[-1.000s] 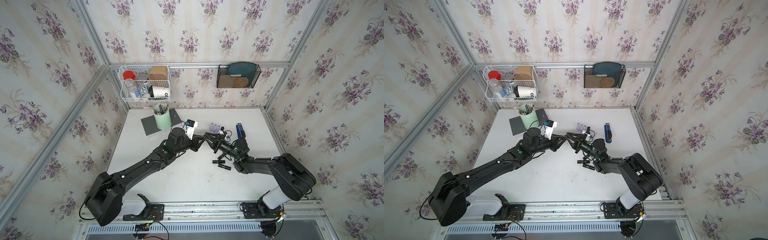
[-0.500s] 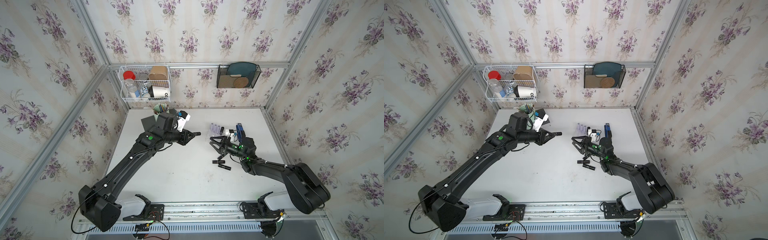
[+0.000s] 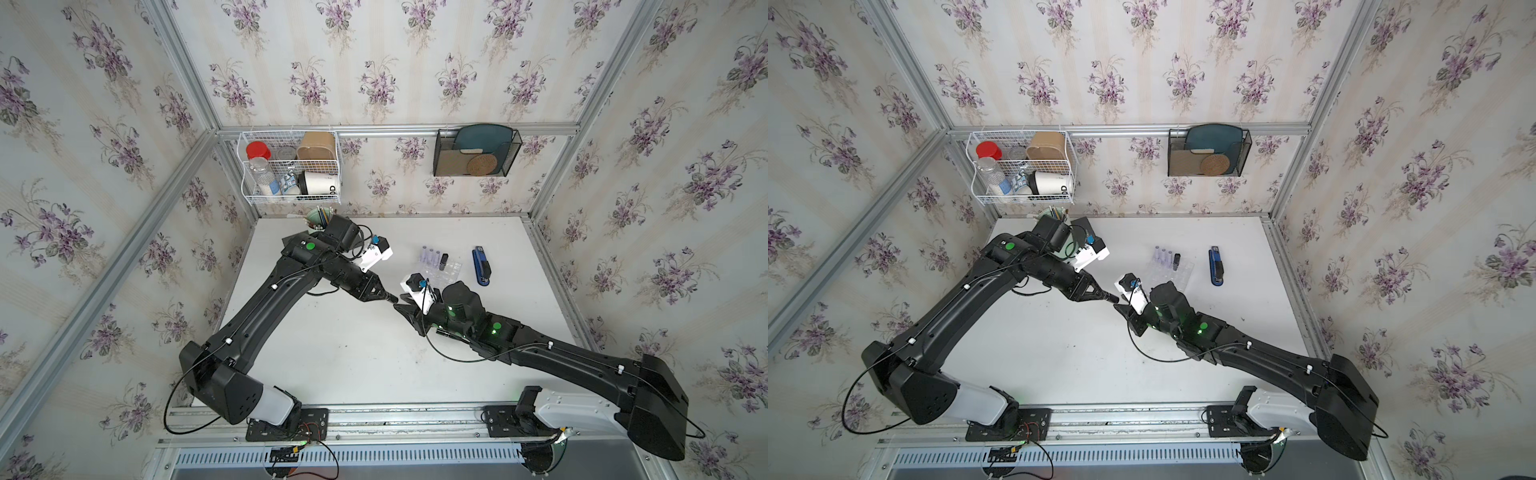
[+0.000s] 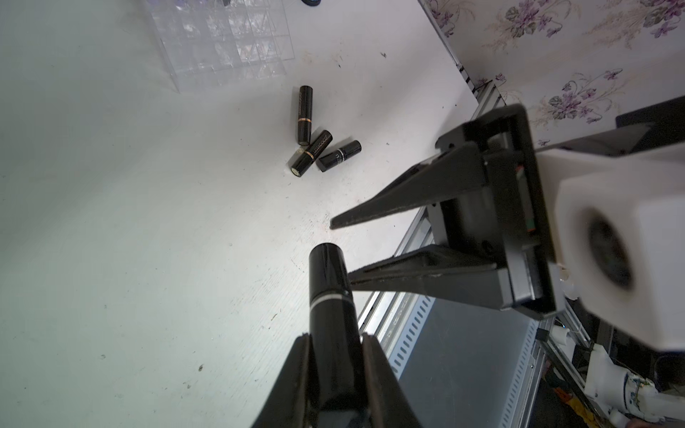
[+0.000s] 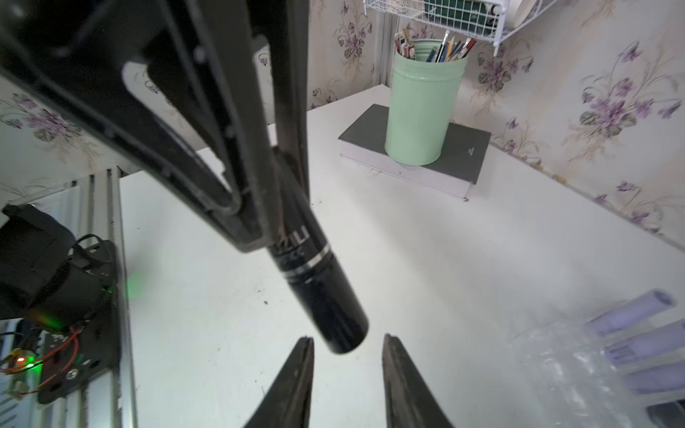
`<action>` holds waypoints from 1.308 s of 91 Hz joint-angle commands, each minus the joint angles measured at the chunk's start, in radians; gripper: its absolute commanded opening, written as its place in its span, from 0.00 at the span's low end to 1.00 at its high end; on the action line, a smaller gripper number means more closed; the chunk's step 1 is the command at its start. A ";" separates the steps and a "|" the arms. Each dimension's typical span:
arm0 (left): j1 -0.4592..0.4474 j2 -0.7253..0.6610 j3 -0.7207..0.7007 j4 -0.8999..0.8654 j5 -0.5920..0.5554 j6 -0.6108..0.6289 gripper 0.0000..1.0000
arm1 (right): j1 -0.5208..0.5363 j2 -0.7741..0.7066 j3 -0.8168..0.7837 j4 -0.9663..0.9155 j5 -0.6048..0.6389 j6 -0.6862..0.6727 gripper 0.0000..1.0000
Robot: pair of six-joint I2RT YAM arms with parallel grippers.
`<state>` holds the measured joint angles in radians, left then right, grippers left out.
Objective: Arrange the lipsticks in the organizer
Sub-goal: Pick up the lipstick at the center of the board.
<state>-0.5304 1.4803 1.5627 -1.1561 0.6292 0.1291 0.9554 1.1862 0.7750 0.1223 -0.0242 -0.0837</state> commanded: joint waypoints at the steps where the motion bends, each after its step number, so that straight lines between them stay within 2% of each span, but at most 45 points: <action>1: -0.007 0.004 -0.006 -0.043 0.027 0.035 0.00 | 0.020 0.006 0.033 -0.027 0.071 -0.106 0.38; 23: -0.022 0.021 -0.006 -0.025 0.023 0.023 0.00 | 0.050 0.062 0.093 -0.061 0.017 -0.134 0.42; 42: -0.029 0.020 -0.002 -0.018 0.037 0.018 0.00 | 0.054 0.105 0.118 -0.020 0.002 -0.131 0.41; 49: -0.034 0.023 -0.003 -0.017 0.036 0.015 0.00 | 0.054 0.115 0.125 0.007 0.001 -0.123 0.35; 61: -0.034 0.027 -0.002 -0.011 0.015 -0.002 0.00 | 0.054 0.121 0.124 0.041 -0.016 -0.091 0.19; 73: -0.027 0.001 0.022 0.025 0.027 -0.046 0.29 | 0.048 0.118 0.066 0.123 0.009 -0.015 0.11; 83: 0.022 -0.087 0.011 0.139 0.015 -0.158 0.44 | 0.012 0.110 0.002 0.233 -0.006 0.148 0.07; 91: 0.100 -0.191 -0.083 0.313 0.044 -0.292 0.53 | -0.030 0.104 -0.034 0.299 -0.003 0.331 0.07; 98: 0.138 -0.294 -0.245 0.517 0.043 -0.400 0.63 | -0.081 0.102 -0.048 0.318 -0.007 0.507 0.06; 106: 0.129 -0.417 -0.513 0.854 -0.005 -0.478 0.65 | -0.162 0.095 -0.071 0.336 -0.043 0.743 0.05; 113: 0.081 -0.464 -0.762 1.150 -0.037 -0.537 0.66 | -0.228 0.106 -0.104 0.411 -0.133 0.950 0.07; 119: 0.008 -0.457 -0.856 1.273 -0.089 -0.535 0.66 | -0.249 0.131 -0.106 0.462 -0.203 1.078 0.08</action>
<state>-0.4442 1.0313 0.8619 -0.3450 0.6155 -0.3042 0.7307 1.2957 0.6777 0.4503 -0.0937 0.6273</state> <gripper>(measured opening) 0.661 0.249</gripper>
